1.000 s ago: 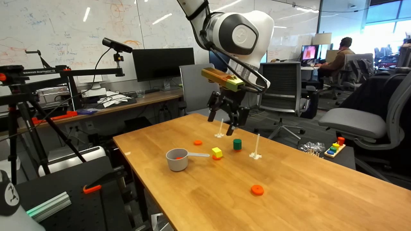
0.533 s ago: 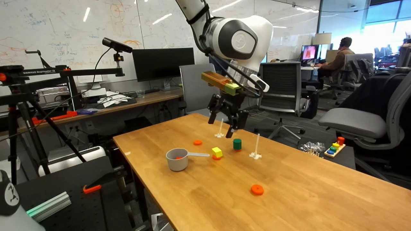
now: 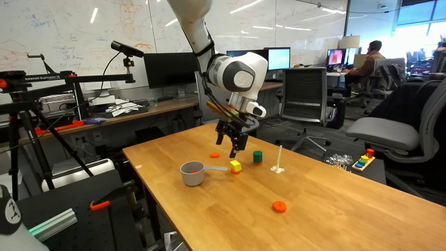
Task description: Put all the blocks in the cup
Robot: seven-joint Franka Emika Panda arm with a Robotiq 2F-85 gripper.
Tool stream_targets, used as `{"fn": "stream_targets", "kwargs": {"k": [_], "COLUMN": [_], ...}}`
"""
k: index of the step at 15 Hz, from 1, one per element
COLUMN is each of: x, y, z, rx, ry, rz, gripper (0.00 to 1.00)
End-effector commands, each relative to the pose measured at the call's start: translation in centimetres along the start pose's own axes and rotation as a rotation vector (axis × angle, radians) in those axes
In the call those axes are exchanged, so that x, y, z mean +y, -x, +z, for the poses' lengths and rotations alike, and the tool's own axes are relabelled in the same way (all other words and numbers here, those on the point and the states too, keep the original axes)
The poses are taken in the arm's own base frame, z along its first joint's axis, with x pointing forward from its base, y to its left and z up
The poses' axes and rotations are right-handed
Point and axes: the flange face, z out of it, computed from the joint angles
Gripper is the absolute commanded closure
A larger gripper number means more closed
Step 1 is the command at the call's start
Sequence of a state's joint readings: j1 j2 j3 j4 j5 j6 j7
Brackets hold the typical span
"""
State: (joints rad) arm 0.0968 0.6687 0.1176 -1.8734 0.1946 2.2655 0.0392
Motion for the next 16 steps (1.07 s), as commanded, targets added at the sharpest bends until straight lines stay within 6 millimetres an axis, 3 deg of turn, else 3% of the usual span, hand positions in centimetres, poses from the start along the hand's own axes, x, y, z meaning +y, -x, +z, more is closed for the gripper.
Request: {"fn": "stream_targets", "kwargs": {"k": [1,10,16], "x": [-2.1,-1.3,-3.1], "y": [-1.9,-2.6,-2.9], "z": [0.7,-1.5,0.5], "rx": [-0.001,-0.081,-0.071], "ry": [0.062,0.306,0.186], "rz": [0.026,-0.044,-0.06], "gripper": [0.0,0.0,0.0]}}
